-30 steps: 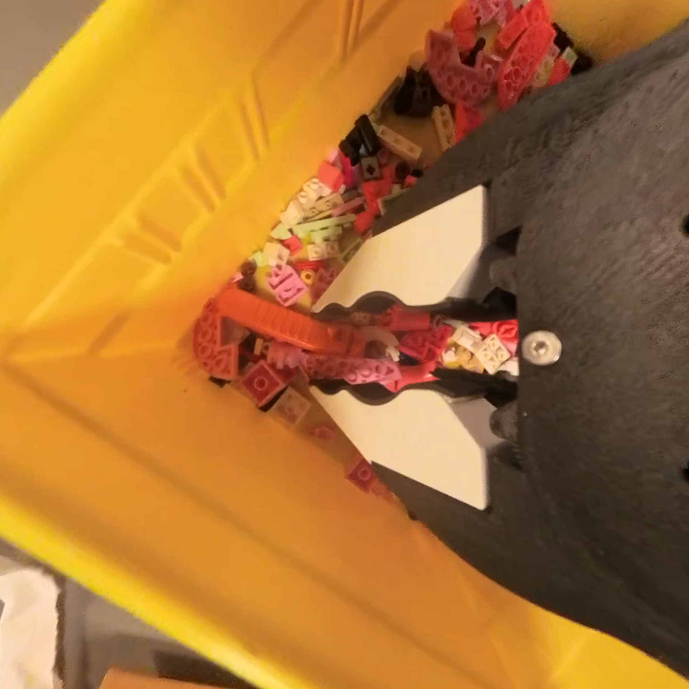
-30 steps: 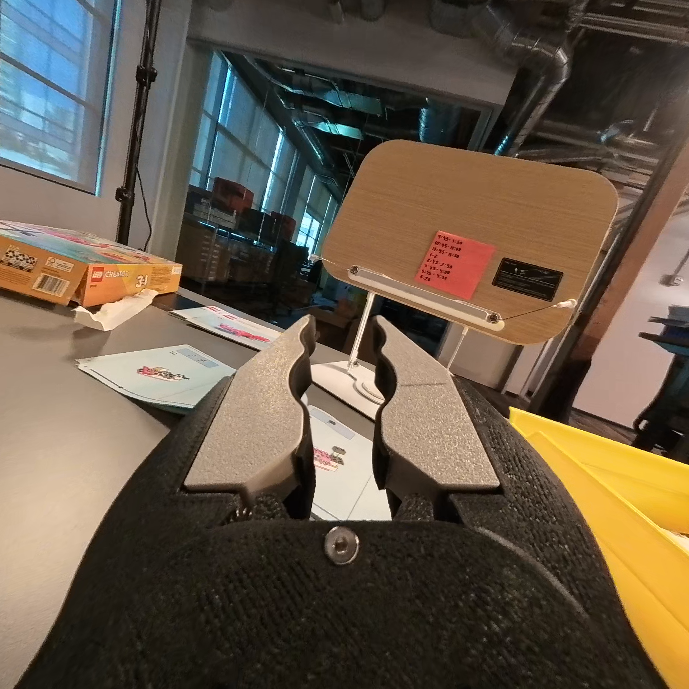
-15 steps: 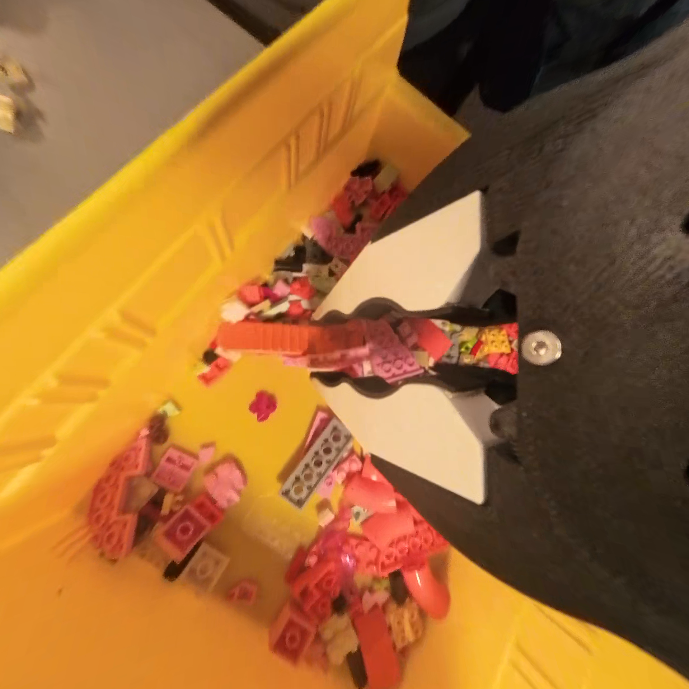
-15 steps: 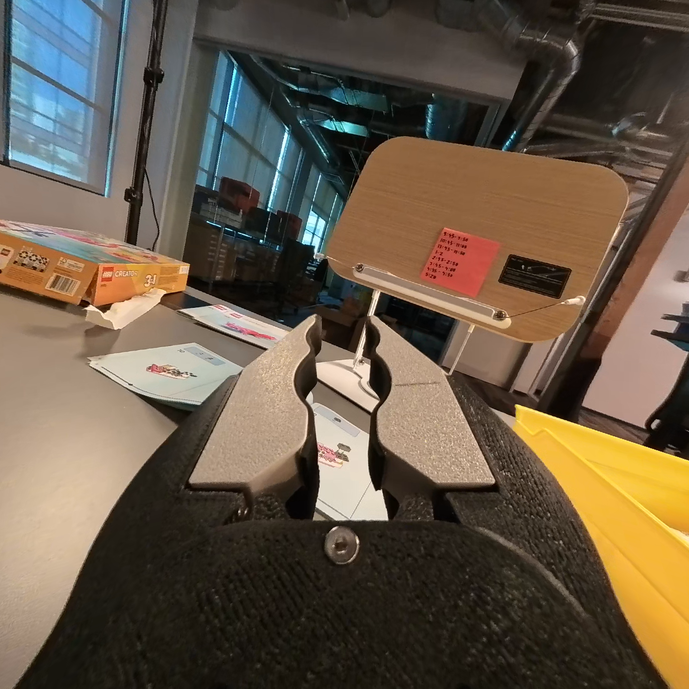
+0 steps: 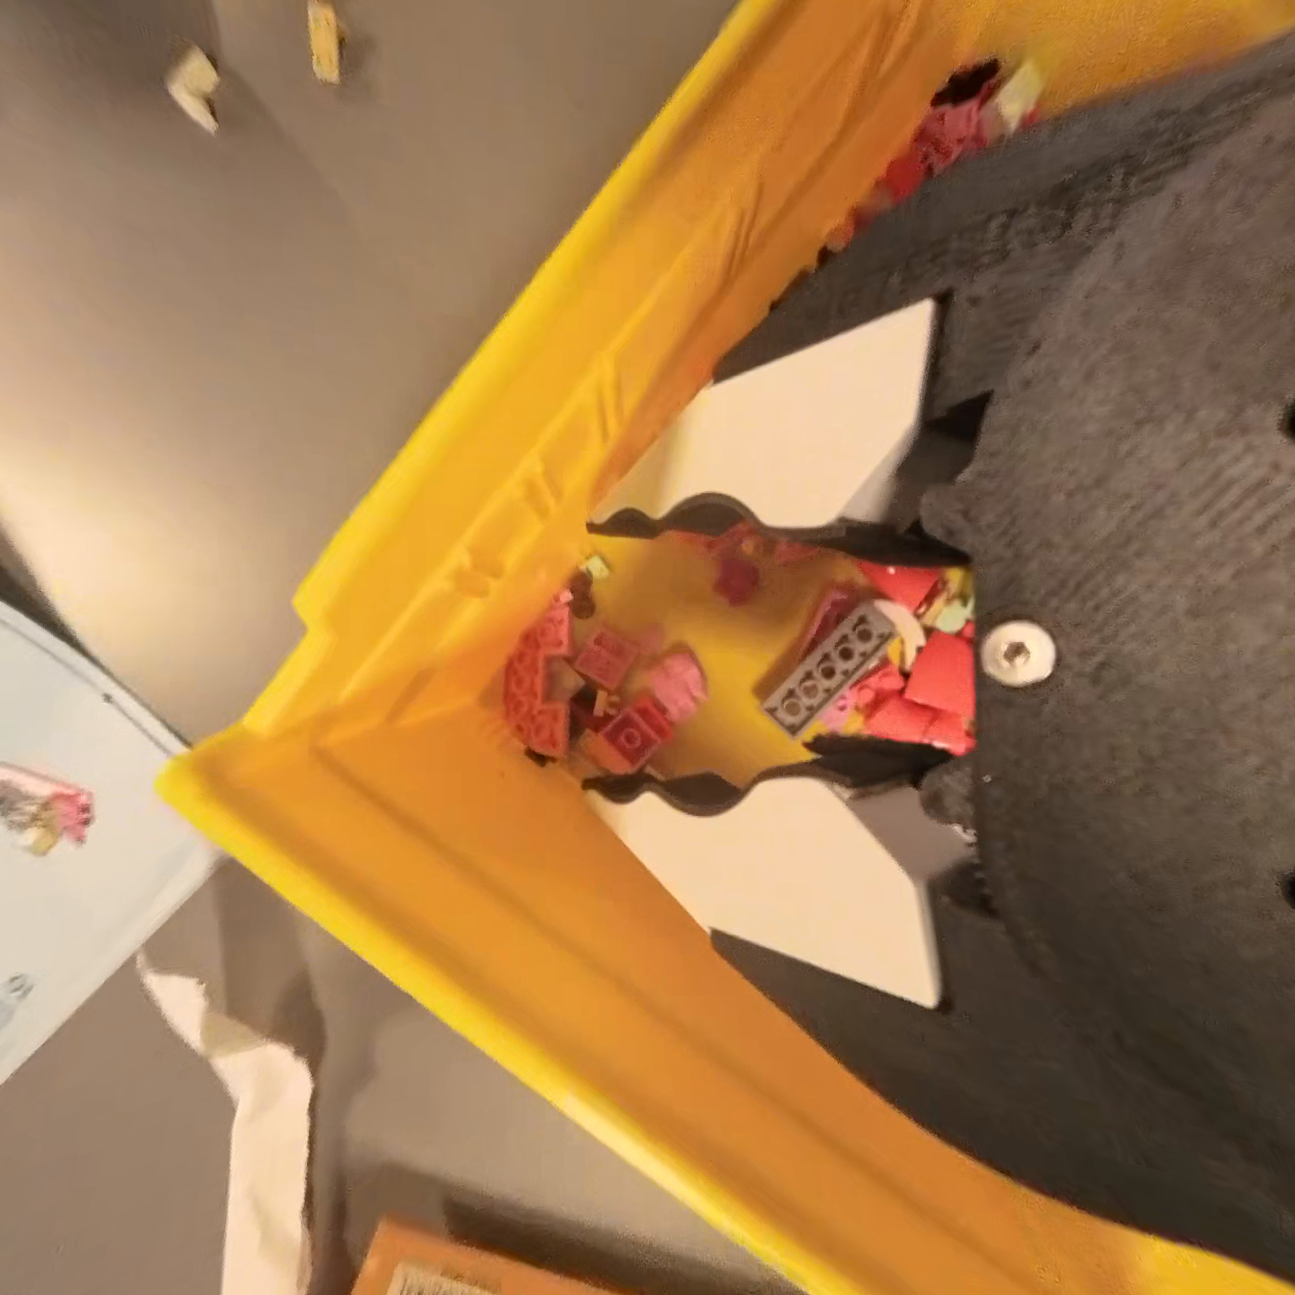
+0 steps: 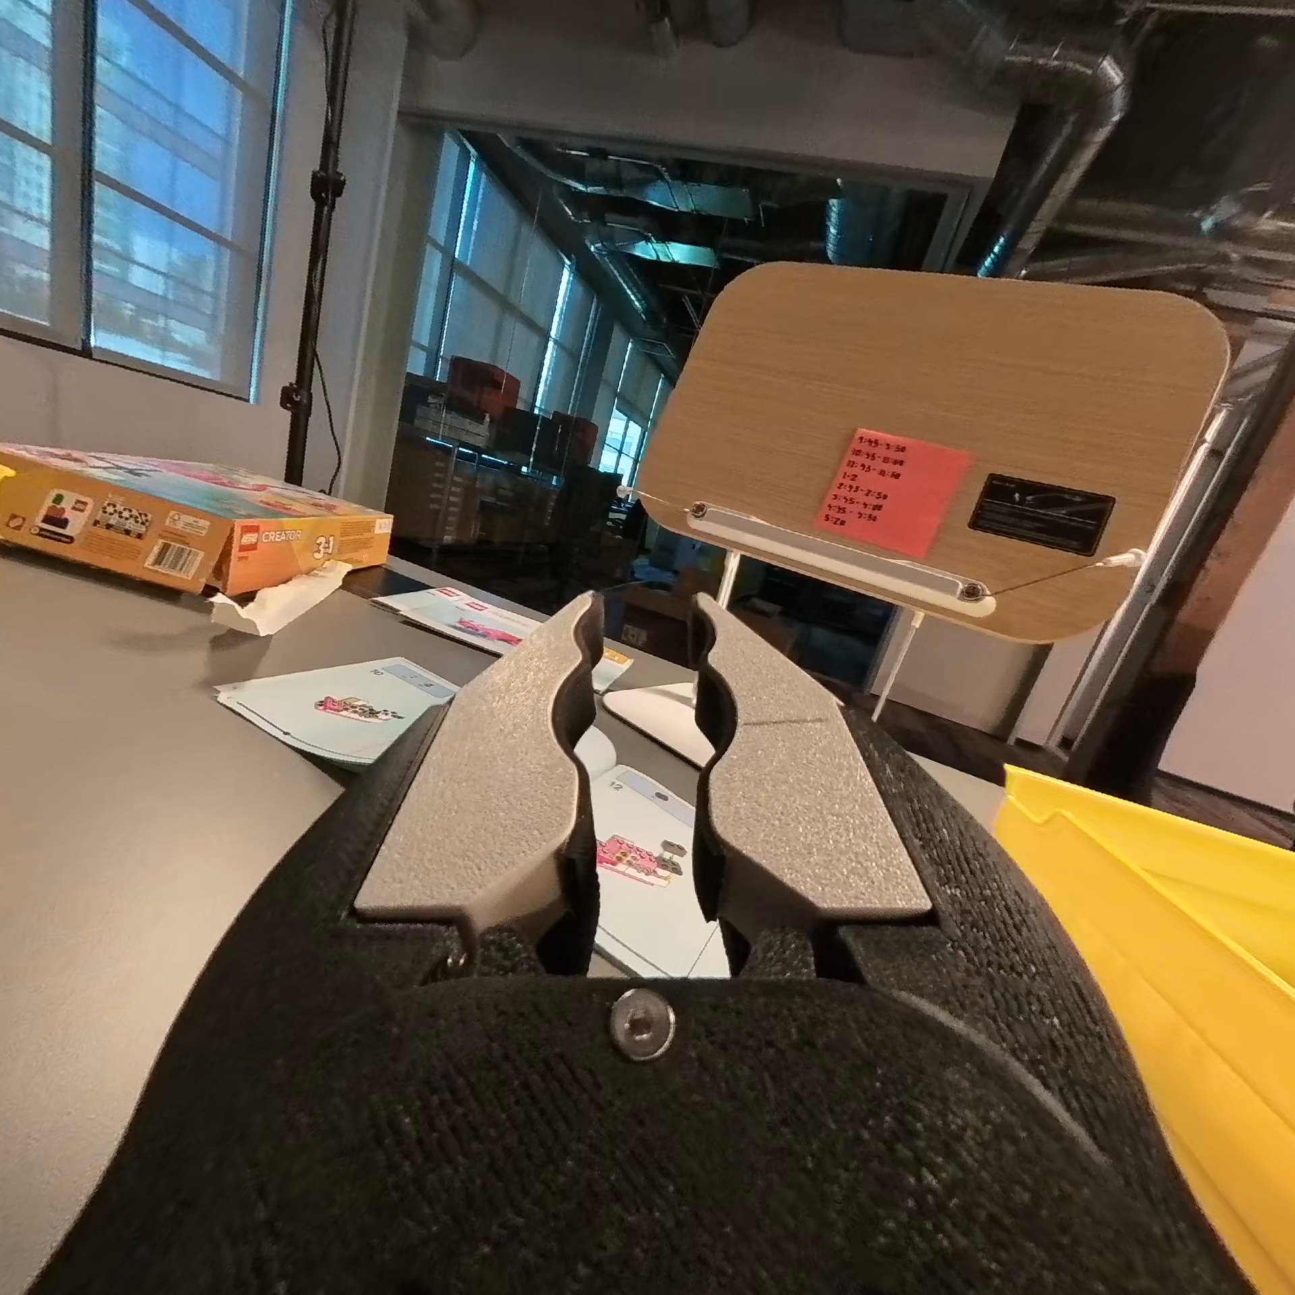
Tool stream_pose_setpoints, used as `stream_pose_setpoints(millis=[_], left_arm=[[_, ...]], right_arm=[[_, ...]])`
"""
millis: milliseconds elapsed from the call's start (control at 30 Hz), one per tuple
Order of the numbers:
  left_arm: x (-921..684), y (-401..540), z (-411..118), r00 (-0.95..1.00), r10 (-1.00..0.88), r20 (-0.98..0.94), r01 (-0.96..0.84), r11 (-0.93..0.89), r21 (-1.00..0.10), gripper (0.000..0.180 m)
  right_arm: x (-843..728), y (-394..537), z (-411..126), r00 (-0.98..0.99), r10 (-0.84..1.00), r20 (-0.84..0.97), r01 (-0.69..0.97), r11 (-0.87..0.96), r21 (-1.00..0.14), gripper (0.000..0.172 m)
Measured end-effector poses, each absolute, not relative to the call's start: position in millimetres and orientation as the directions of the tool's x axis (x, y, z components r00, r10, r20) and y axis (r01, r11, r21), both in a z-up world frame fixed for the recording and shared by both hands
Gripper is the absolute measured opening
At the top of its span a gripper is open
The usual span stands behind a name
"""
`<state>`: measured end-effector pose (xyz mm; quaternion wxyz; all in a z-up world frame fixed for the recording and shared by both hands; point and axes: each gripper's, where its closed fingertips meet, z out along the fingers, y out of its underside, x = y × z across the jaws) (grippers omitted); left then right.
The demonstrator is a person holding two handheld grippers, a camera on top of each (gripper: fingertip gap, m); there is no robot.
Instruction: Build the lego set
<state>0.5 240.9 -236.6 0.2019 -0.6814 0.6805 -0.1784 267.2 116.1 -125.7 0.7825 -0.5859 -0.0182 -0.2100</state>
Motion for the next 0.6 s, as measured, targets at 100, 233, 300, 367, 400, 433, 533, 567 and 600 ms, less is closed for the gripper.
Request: stream_pose_setpoints(millis=[100, 233, 300, 367, 400, 433, 533, 567, 600], left_arm=[[3, 248, -255, 0.009, -1.000, -0.009, -0.887, -0.004, -0.461, 0.062], [9, 248, -258, 0.015, -1.000, 0.009, -0.881, -0.017, -0.473, 0.043], [2, 246, -259, 0.014, -1.000, -0.010, -0.895, -0.008, -0.447, 0.038], [-12, 243, -259, 0.002, -0.999, -0.039, -0.914, 0.015, -0.407, 0.025], [-21, 239, -259, -0.002, -0.999, -0.046, -0.920, 0.020, -0.390, 0.024], [-30, 235, -259, -0.003, -0.999, -0.048, -0.927, 0.021, -0.375, 0.021], [-58, 216, -258, -0.008, -1.000, -0.017, -0.939, 0.013, -0.343, 0.015], [-67, 208, -257, -0.013, -1.000, 0.002, -0.944, 0.011, -0.330, 0.014], [-76, 202, -256, -0.015, -1.000, 0.017, -0.948, 0.008, -0.318, 0.011]], right_arm=[[266, 116, -126, 0.910, -0.304, 0.282, 0.356, 0.223, -0.907, 0.022], [261, 119, -128, 0.907, -0.288, 0.308, 0.373, 0.209, -0.904, 0.022], [261, 121, -131, 0.901, -0.293, 0.321, 0.381, 0.178, -0.907, 0.021], [262, 122, -135, 0.901, -0.299, 0.314, 0.368, 0.142, -0.919, 0.019], [260, 123, -137, 0.910, -0.291, 0.297, 0.346, 0.134, -0.929, 0.019], [261, 122, -138, 0.914, -0.297, 0.278, 0.325, 0.125, -0.937, 0.019], [263, 122, -139, 0.909, -0.317, 0.272, 0.320, 0.107, -0.942, 0.018], [263, 122, -139, 0.905, -0.321, 0.280, 0.328, 0.105, -0.939, 0.018], [262, 123, -139, 0.901, -0.322, 0.290, 0.339, 0.108, -0.935, 0.018]])
